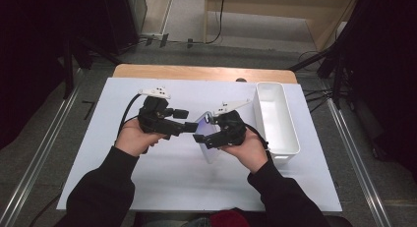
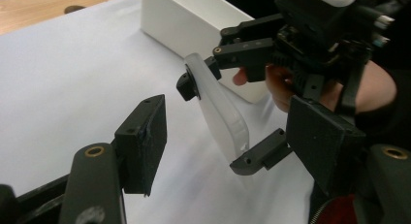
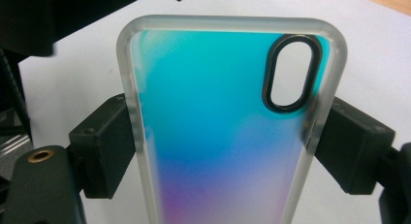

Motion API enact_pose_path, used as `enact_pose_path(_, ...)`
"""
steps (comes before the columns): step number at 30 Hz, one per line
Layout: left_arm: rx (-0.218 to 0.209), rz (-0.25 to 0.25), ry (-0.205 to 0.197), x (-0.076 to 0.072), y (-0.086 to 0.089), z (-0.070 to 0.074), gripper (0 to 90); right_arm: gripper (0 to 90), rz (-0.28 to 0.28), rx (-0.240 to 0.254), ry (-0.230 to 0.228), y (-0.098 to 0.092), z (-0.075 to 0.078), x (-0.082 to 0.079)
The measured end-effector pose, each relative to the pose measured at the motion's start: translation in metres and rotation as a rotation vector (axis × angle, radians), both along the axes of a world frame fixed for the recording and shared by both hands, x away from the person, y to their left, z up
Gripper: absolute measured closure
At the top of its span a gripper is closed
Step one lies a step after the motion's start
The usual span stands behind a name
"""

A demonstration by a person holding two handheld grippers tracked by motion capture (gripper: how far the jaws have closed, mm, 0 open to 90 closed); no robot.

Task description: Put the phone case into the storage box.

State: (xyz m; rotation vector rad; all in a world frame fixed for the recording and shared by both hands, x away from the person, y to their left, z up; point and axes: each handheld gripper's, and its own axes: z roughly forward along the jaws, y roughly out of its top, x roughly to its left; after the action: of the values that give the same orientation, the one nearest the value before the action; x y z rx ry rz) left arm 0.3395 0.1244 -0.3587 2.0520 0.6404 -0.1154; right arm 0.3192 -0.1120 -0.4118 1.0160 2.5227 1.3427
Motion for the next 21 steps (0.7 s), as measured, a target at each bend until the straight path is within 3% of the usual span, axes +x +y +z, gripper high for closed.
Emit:
enact_pose_path(2,-0.018,-0.026,0.014,0.0,0.001,0.0,30.4,14.8,0.018,0.002,0.016,-0.002,0.001,0.0)
enact_pose_path(6,0.003,-0.087,-0.018,-0.003,0.004,-0.002,28.2,14.7,0.044,0.002,0.018,-0.004,0.001,0.0)
enact_pose_path(9,0.002,-0.117,-0.009,-0.004,0.005,-0.003,28.1,14.7,0.047,0.004,0.017,-0.005,0.001,0.0)
enact_pose_path(10,0.025,-0.135,-0.023,-0.006,0.006,-0.004,27.3,14.7,0.052,0.003,0.015,-0.006,0.002,-0.001)
enact_pose_path(13,0.038,-0.133,-0.048,-0.007,0.009,-0.006,26.5,14.8,0.059,0.002,0.011,-0.006,0.002,-0.001)
enact_pose_path(21,0.058,-0.12,-0.034,-0.009,0.016,-0.019,26.5,14.7,0.066,-0.006,0.018,-0.008,0.003,-0.001)
